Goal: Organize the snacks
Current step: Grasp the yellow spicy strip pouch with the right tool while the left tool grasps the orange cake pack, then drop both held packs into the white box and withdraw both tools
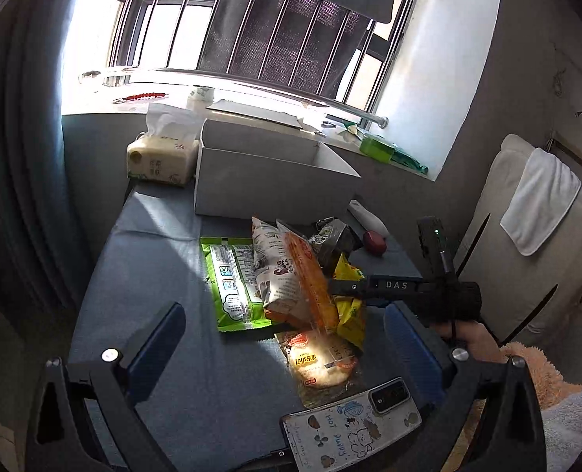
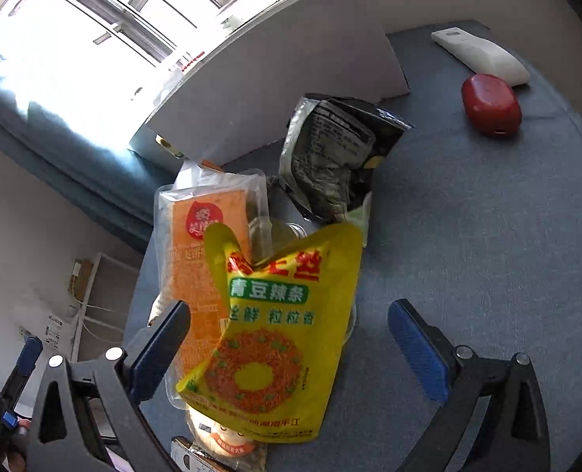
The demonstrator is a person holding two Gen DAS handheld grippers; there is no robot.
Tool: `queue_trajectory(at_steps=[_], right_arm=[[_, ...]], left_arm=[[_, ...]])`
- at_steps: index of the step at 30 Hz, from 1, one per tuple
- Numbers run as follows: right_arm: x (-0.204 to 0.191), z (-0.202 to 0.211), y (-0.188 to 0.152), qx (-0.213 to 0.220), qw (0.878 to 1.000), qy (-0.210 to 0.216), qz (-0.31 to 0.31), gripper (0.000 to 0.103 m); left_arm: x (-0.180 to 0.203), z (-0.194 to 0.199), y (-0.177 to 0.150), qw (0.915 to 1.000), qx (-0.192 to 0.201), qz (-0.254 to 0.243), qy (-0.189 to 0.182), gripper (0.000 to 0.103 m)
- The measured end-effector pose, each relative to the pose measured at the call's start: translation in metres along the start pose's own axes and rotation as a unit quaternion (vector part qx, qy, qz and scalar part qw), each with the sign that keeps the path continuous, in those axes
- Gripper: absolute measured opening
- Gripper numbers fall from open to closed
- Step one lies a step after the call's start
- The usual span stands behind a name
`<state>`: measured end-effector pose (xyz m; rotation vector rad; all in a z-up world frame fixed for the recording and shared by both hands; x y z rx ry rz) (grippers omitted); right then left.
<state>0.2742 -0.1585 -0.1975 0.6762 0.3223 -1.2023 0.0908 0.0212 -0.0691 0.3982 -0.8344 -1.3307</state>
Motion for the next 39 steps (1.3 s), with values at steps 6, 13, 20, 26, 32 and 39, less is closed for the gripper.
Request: queue_trajectory(at_steps=[6,13,20,26,32,39], right_arm=[[0.002,0.021,0.0,0.03,0.999,0.018,-0.004,0.038],[0.002,0.087,-0.016,0.093,0.995,0.02,0.013,0.038],[0.013,0.131,-0.035,0.116,0.993,-0.001,0.013,0.038],[0.02,0.141,-0.046,0.123,0.992,-0.015,0.022,0.038],[0.022,0.14,-0.049,0.122,0.992,-0.016,0.026,0.038],[0.011,0.129,-0.044,0.114,0.993,-0.006,0.03,0.038]], left_arm=[[0.005,-0.02,0.001,0.9995,-0.026,-0.004,0.016,0.103],[0.039,-0.082,0.011,0.9929,-0.082,-0.046,0.074,0.103],[0.06,-0.156,0.032,0.9838,-0.113,-0.065,0.123,0.103],[0.047,-0.204,0.03,0.9707,-0.154,-0.089,0.161,0.068],[0.045,-0.168,0.038,0.9816,-0.118,-0.098,0.113,0.025],[0.03,-0.119,0.05,0.9953,-0.082,-0.046,0.025,0.014]])
Point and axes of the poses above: each gripper's, at about its wrist camera, not at the fingertips, and z roughly against the way its jaws point, x to its right, y to its top, the point moved 5 cm from there along -z, roughly the way its jaws point, and after that the axes turned 6 degrees about -x, right-handed, at the moved point
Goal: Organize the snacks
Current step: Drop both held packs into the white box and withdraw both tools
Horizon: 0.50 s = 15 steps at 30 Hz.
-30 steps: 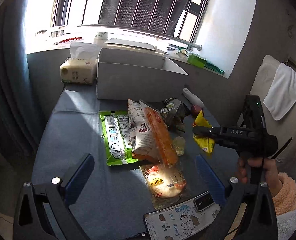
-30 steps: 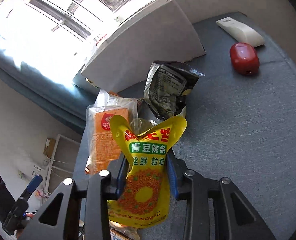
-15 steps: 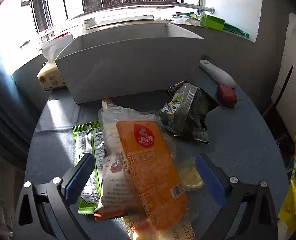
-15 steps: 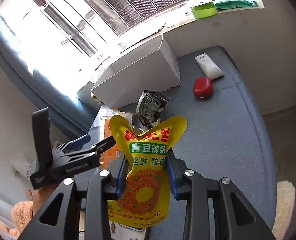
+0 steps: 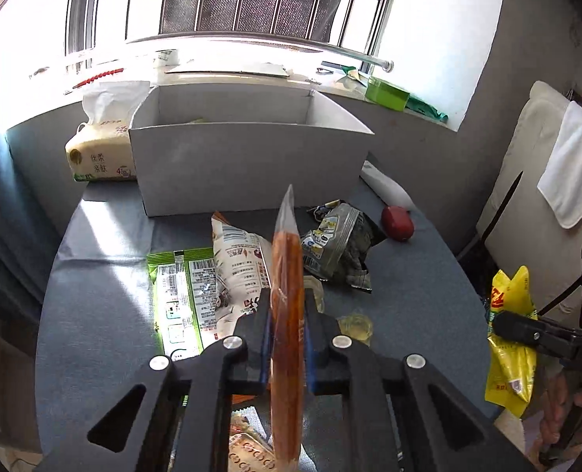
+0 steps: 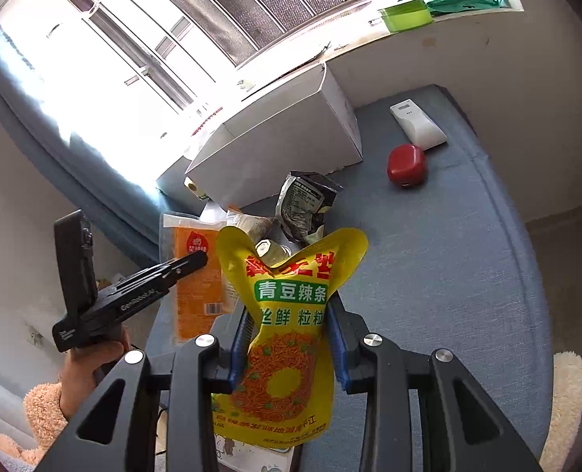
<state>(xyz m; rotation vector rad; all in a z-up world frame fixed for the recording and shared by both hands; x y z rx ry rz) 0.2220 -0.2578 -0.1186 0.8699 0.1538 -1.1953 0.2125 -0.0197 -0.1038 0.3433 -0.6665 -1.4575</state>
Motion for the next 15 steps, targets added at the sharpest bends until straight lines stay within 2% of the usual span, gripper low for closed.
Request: queue_trajectory(at_steps=[3,8,15], right_arm=[[-0.007,-0.006,0.003,-0.006,1.0,0.003,0.008,0.038],[-0.025,-0.012,0.02,0.0,0.999,0.004,0.032,0.038],[-0.055,-0.02,0.077,0.016,0.996,-0.012,0.089,0.038]], left_arm=[[-0.006,0.018,0.005,0.9993,0.021,0.015,-0.026,0.014],[-0.017,0.047,0.023,0.9971,0.058,0.026,-0.042,0.014],[-0.027,0.059,0.082,0.9937,0.099,0.015,-0.049,0.014]])
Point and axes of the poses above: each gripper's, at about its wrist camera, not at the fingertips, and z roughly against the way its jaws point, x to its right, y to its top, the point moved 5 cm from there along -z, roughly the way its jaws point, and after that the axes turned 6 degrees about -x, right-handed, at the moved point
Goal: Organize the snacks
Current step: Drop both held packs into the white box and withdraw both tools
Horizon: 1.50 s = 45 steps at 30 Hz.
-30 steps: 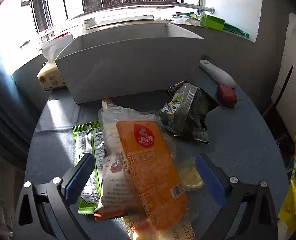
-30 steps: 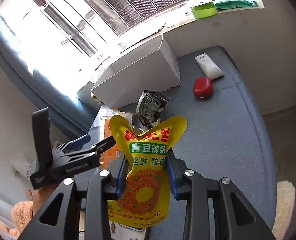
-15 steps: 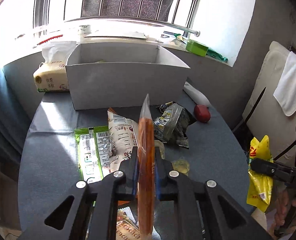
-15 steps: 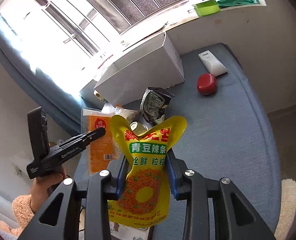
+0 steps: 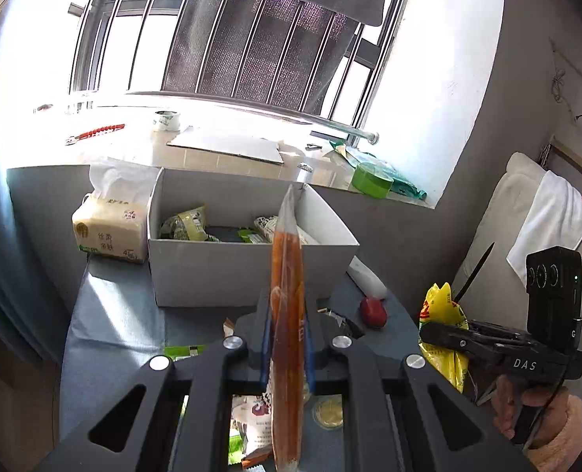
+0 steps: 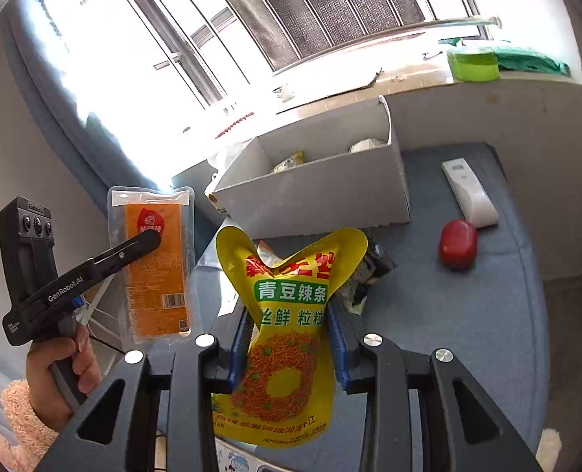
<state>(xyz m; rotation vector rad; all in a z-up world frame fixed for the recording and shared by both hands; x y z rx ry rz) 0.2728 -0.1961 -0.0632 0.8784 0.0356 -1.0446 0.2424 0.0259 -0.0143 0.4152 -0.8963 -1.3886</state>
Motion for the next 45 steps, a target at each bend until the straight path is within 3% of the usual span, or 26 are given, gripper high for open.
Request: queue_trajectory(at_steps=[3,8,11,19,20,21,22,23,24,25,26,28,33,37,45], right_arm=[[-0.004,-0.011,0.041,0.006,1.0,-0.002,0.016,0.038],[-0.001,-0.041,0.123,0.012,0.999,-0.016,0.03,0.038],[0.008,-0.07,0.161,-0.014,0.998,-0.048,0.032,0.038],[0.031,-0.137,0.218,-0.057,0.995,-0.079,0.012,0.038],[0.032,-0.143,0.221,-0.06,0.995,-0.077,0.01,0.038],[0.033,-0.148,0.223,-0.061,0.995,-0.077,0.007,0.038],[0.035,-0.152,0.224,-0.062,0.995,-0.078,0.002,0.042],[0.036,-0.154,0.225,-0.061,0.995,-0.078,-0.007,0.058],[0.039,-0.156,0.225,-0.059,0.995,-0.074,-0.017,0.069],[0.04,-0.155,0.225,-0.052,0.996,-0.068,-0.024,0.087],[0.041,-0.153,0.226,-0.04,0.997,-0.064,-0.029,0.097],[0.042,-0.148,0.225,-0.026,0.997,-0.066,-0.033,0.103],[0.033,-0.125,0.217,-0.002,0.998,-0.055,-0.033,0.103],[0.019,-0.1,0.199,-0.002,0.998,-0.062,-0.005,0.103],[-0.007,-0.02,0.137,-0.007,1.0,-0.026,0.014,0.103]], left_arm=[[-0.01,-0.015,0.036,1.0,0.007,0.003,-0.004,0.014],[-0.021,-0.068,0.097,0.9997,-0.006,-0.008,0.022,0.014],[-0.029,-0.104,0.124,0.9986,-0.026,-0.019,0.042,0.014],[-0.055,-0.177,0.15,0.9936,-0.073,-0.023,0.082,0.016],[-0.058,-0.182,0.149,0.9927,-0.082,-0.023,0.085,0.016],[-0.06,-0.185,0.147,0.9924,-0.085,-0.021,0.087,0.024],[-0.062,-0.185,0.146,0.9918,-0.086,-0.021,0.093,0.051],[-0.063,-0.185,0.145,0.9913,-0.086,-0.02,0.097,0.07],[-0.064,-0.182,0.144,0.9919,-0.08,-0.018,0.097,0.101],[-0.066,-0.178,0.143,0.9922,-0.075,-0.018,0.098,0.103],[-0.066,-0.176,0.143,0.9916,-0.076,-0.02,0.103,0.103],[-0.065,-0.171,0.141,0.991,-0.082,-0.022,0.104,0.103],[-0.054,-0.149,0.128,0.9895,-0.085,-0.039,0.111,0.103],[-0.037,-0.12,0.108,0.9903,-0.086,-0.055,0.094,0.103],[-0.002,-0.019,0.042,0.9953,-0.05,-0.067,0.049,0.103]])
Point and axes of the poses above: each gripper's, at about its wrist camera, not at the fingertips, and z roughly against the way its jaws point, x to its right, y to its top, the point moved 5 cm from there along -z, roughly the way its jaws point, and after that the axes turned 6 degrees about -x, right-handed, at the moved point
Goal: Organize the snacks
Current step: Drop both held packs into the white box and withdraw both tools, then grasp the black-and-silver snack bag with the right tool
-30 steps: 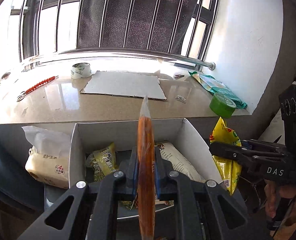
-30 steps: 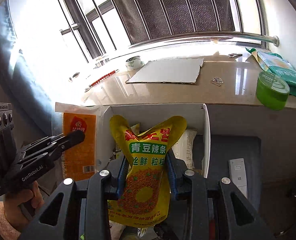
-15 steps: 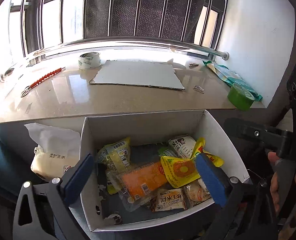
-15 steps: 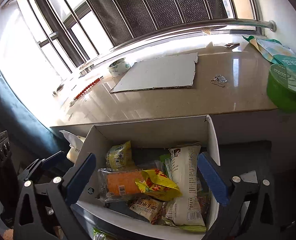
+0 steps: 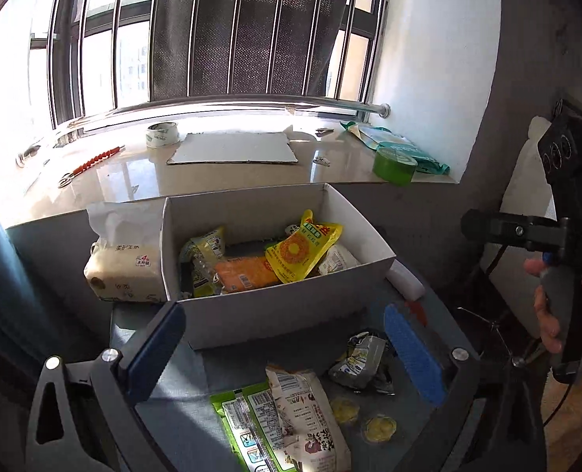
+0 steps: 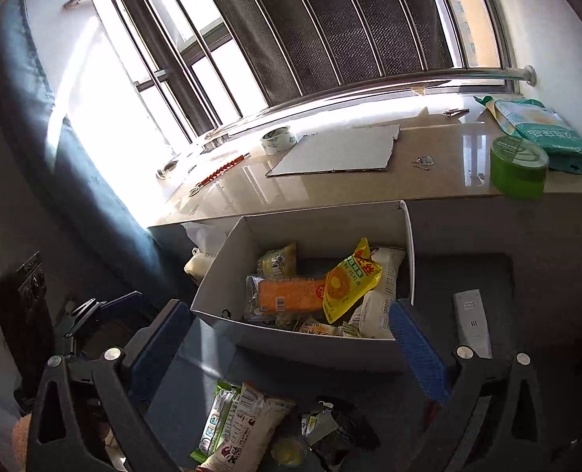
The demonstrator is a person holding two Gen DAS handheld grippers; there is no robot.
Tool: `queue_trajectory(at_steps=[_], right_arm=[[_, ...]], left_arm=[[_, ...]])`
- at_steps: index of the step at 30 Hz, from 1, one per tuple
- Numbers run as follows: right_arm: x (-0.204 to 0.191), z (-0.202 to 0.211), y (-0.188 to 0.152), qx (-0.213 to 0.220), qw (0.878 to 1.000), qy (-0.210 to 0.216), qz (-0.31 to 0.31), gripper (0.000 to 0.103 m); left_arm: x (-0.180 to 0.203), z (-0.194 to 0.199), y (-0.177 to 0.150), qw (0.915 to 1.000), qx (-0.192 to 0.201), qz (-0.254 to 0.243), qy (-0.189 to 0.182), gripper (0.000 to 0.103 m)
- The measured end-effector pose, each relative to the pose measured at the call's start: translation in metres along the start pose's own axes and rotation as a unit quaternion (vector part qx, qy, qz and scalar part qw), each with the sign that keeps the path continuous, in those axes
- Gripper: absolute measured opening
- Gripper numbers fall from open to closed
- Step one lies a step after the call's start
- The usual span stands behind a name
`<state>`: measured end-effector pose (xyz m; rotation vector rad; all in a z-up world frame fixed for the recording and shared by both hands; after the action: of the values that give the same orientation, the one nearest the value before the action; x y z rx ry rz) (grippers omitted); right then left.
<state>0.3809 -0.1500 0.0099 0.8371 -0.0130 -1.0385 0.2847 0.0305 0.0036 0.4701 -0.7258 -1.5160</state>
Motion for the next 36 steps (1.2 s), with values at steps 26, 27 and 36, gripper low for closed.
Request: queue_trajectory(at_steps=[26,27,36], right_arm=[[0.023,-0.005,-0.239,-0.055,0.995,0.026,-0.073,0.103],[0.027,-0.01,-0.233,-0.053,0.995,0.027,-0.082,0.103],[0.047,-0.069,-0.172,-0.042,0.995,-0.007,-0.095,0.103]], left_arm=[[0.04,0.039,-0.212,0.9959,-0.037,0.081,0.013,0.103],[0.039,0.04,-0.212,0.9959,-0.037,0.081,0.015,0.103],[0.025,0.04,-0.23,0.9927,-0.047,0.109,0.019,0.103]])
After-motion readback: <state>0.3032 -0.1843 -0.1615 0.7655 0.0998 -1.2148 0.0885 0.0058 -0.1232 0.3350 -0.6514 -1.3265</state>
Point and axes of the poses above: each gripper's, at about its wrist camera, not at the fingertips, and z roughly against the way its jaws point, x to its right, y to its top, the point moved 5 cm from there along -z, roughly the way its jaws point, and after that the axes turned 6 degrees about -x, right-handed, at the moved point
